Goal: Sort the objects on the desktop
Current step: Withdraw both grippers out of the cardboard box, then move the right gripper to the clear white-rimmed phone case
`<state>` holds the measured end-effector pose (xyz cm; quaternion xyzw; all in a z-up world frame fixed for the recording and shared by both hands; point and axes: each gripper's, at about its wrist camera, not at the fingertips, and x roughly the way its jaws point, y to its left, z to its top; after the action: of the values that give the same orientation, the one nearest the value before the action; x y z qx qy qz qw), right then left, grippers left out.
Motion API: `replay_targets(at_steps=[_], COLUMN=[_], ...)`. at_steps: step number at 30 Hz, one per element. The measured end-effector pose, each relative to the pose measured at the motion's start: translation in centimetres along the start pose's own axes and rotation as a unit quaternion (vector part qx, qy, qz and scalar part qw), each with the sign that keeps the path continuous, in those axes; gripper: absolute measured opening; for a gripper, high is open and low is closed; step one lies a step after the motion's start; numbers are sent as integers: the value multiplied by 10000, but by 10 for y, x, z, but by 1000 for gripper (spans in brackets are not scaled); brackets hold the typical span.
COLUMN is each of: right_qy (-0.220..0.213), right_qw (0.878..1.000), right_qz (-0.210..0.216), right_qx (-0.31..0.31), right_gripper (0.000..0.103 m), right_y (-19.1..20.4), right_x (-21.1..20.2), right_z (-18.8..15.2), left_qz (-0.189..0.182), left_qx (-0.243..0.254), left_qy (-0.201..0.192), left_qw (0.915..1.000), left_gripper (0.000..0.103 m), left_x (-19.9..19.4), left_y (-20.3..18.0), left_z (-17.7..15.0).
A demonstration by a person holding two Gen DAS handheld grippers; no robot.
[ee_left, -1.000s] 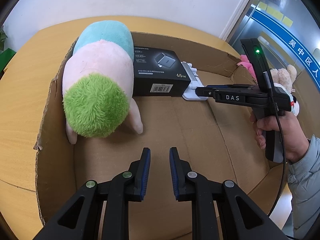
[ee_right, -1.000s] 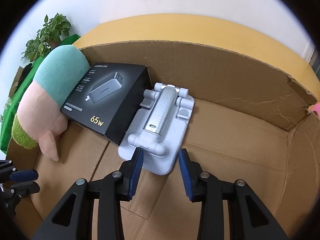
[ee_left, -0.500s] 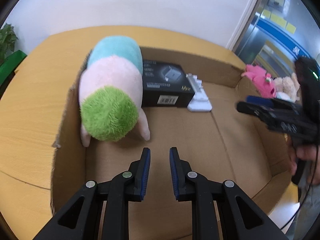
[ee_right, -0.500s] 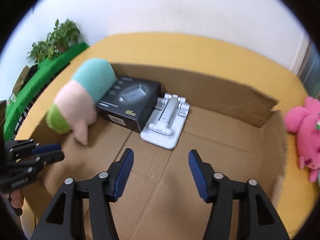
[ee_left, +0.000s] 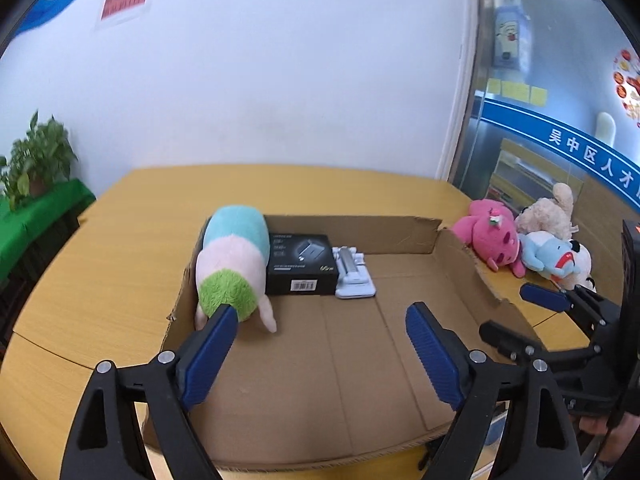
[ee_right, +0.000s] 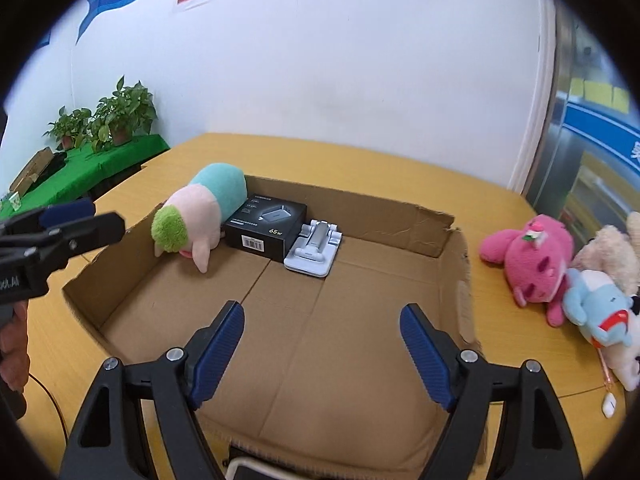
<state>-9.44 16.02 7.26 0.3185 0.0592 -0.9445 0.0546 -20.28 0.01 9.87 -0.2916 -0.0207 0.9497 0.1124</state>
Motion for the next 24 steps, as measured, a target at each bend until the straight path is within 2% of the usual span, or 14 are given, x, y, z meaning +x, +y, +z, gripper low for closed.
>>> replay_targets(at_steps=[8, 15, 17, 21, 24], right_qy=[-214, -356, -335, -90, 206], right_qw=[9997, 9993, 9993, 9954, 9934], right_qz=[-145, -88, 105, 876, 933], right_qx=[27, 13, 101, 387, 637], right_gripper=[80, 80, 80, 80, 80], right_y=[-1, 3, -3, -27, -51], right_x=[-31, -46, -50, -54, -52], right_z=[-26, -38, -45, -69, -96], left_qz=[109, -145, -208, -552, -693], left_qx=[-7, 79, 121, 159, 186], left_qy=[-436, -227, -171, 157, 312], left_qw=[9990, 9996, 9996, 9982, 9969], left_gripper=[86, 87, 87, 87, 87], left_x=[-33, -42, -42, -38, -36], left_y=[-27, -41, -43, -43, -42], left_z=[-13, -33, -39, -54, -71])
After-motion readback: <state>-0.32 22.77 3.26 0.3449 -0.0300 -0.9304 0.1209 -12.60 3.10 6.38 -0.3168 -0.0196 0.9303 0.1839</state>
